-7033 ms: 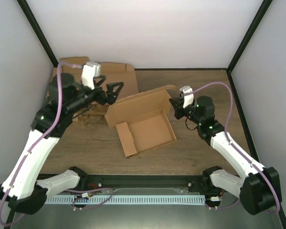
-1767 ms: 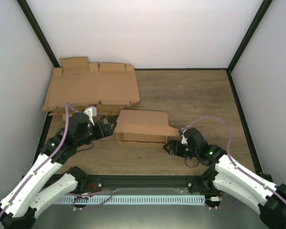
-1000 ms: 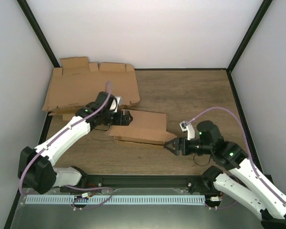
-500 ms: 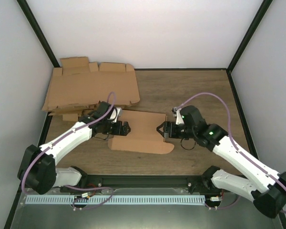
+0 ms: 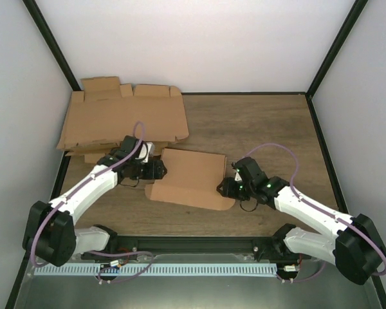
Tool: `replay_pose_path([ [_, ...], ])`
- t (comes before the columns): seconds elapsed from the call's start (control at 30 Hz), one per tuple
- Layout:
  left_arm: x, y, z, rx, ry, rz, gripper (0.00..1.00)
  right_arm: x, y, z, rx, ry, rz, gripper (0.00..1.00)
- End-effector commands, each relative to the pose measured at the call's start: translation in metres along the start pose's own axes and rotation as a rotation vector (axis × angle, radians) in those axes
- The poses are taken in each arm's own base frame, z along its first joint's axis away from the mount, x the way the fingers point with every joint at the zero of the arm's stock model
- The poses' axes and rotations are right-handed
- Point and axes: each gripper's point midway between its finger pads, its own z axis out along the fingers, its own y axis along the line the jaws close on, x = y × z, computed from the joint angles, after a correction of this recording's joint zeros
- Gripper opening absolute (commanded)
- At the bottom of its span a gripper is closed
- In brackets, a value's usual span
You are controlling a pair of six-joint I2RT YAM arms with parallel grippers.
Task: Fold the paper box
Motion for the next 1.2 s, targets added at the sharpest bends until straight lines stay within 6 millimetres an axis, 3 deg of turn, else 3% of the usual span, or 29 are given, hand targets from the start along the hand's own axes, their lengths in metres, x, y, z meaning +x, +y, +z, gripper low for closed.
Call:
replay_pose_path([
  [0.0, 0.004, 0.005, -0.002, 0.043, 0.011, -0.008, 0.85, -0.010, 0.023, -0.005, -0.103, -0.028, 0.006, 0.37],
  [0.07, 0.009, 0.005, 0.003, 0.054, 0.040, -0.013, 0.80, -0.011, 0.024, -0.007, -0.102, -0.029, 0.009, 0.31],
  [0.23, 0.016, 0.004, 0.013, 0.077, 0.079, -0.041, 0.67, -0.005, 0.021, -0.003, -0.098, 0.000, 0.033, 0.27],
  [0.47, 0.036, 0.019, 0.035, 0.055, 0.107, -0.166, 0.40, 0.004, -0.011, 0.009, 0.019, 0.002, 0.049, 0.27],
  [0.63, 0.045, 0.030, 0.042, 0.024, 0.093, -0.195, 0.40, 0.005, -0.026, 0.014, 0.084, -0.006, 0.018, 0.38],
  [0.83, 0.049, 0.031, 0.050, 0.027, 0.106, -0.211, 0.42, 0.011, -0.029, 0.028, 0.073, 0.027, 0.008, 0.37],
  [0.97, 0.040, 0.010, 0.047, 0.133, 0.060, -0.229, 0.42, 0.001, -0.020, 0.023, 0.045, -0.014, -0.003, 0.37],
  [1.17, 0.011, -0.028, 0.039, 0.307, -0.006, -0.230, 0.42, -0.036, -0.010, 0.011, -0.008, -0.077, -0.033, 0.34],
])
